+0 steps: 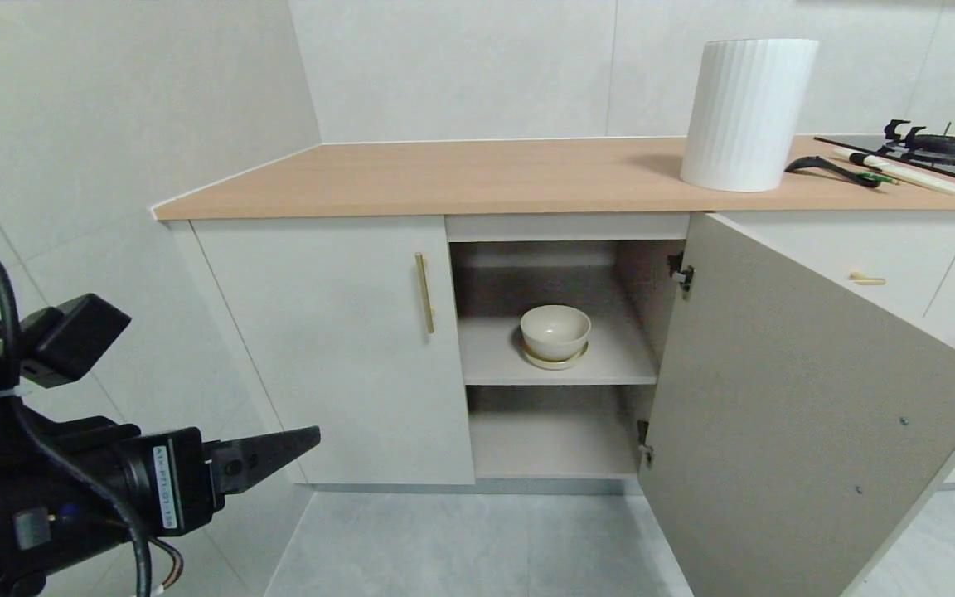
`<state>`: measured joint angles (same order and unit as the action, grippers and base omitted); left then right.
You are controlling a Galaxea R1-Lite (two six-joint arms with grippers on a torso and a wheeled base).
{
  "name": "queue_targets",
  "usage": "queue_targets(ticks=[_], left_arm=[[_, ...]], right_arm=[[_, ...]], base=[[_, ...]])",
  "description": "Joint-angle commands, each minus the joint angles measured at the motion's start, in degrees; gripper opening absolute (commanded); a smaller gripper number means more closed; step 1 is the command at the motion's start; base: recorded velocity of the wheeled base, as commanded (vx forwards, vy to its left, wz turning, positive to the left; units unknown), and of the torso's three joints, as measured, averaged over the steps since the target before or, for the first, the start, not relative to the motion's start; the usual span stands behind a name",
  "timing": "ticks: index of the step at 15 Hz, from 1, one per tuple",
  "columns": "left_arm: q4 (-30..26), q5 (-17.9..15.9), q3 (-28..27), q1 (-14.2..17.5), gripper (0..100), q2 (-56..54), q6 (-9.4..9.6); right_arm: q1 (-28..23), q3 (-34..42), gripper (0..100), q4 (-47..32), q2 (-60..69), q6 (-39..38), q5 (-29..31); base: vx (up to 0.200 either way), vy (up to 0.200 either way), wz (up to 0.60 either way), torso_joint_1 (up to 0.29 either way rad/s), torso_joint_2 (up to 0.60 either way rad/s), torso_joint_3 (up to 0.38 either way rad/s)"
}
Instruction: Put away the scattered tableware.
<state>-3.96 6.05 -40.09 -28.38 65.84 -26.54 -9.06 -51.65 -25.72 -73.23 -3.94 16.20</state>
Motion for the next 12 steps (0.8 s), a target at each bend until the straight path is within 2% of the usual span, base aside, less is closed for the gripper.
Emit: queue_targets(ticks=[1, 7, 12], left_arm=[[0.01, 0.02, 0.02, -0.01, 100, 0.08, 0.00], [0.01, 0.02, 0.02, -0.01, 100, 0.08, 0.00], [0.01, 0.02, 0.02, -0.01, 100, 0.08, 0.00]], right_arm=[[0.00, 1.03, 100, 2.34, -3.41, -0.19, -0.47], [2.29, 1.55, 100, 4.72, -4.73, -2.83, -2.49], [10.90, 2.87, 100, 4.72, -4.38, -7.84, -2.58]], base=[[0.000, 0.000, 0.00, 0.000, 0.00, 0.000], [0.000, 0.000, 0.00, 0.000, 0.00, 0.000], [0.000, 0.000, 0.00, 0.000, 0.00, 0.000]])
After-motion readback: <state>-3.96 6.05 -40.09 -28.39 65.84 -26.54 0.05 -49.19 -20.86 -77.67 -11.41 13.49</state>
